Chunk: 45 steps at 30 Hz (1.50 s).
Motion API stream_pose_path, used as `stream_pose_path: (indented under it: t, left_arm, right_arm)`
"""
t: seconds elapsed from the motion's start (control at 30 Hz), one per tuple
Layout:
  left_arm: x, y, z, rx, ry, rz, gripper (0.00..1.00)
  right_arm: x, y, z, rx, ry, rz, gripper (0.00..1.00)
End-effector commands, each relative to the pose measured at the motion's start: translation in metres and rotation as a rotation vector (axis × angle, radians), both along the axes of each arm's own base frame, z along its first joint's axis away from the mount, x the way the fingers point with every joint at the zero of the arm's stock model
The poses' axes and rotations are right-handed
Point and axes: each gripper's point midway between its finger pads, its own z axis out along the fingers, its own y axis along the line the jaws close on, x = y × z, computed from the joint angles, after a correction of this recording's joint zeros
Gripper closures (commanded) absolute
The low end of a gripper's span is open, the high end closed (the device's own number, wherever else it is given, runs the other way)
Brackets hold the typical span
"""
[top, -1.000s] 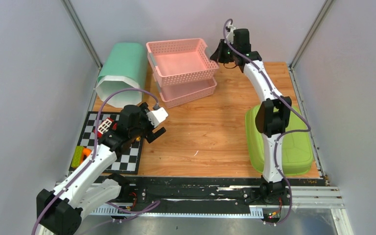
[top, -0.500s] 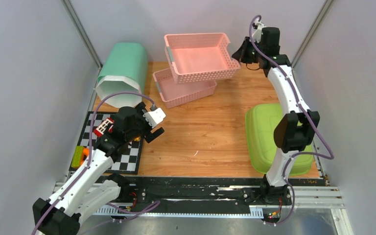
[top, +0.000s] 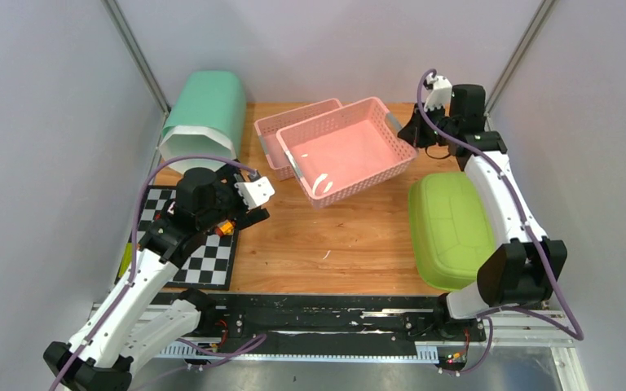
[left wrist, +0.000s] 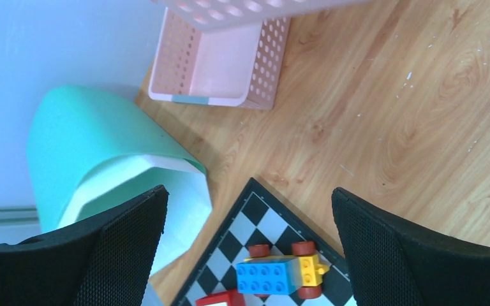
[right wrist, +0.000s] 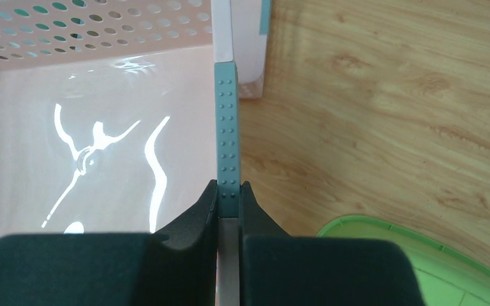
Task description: Turn the large container upside down
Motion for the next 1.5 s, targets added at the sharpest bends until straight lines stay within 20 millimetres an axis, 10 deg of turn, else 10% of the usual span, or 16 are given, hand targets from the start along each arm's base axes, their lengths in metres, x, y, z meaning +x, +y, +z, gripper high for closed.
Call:
stream_pose_path:
  t: [0.0, 0.67, 1.47]
  left_arm:
    - [-0.003, -0.001, 0.012, 0.092, -0.023, -0.063, 0.0]
    - [-0.022, -0.068, -0.049, 0.265, -0.075, -0.584, 0.0]
    - [-0.056, -0.122, -0.051, 0.352, -0.088, -0.737, 0.3]
  right_arm:
    - [-0.034, 0.007, -0.017, -0.031, 0.015, 0.128, 0.97]
    - [-0.062, 0.042, -0.124, -0.012, 0.294, 0.337, 0.97]
    - [-0.068, 0.054, -0.161, 0.015, 0.446, 0.383, 0.97]
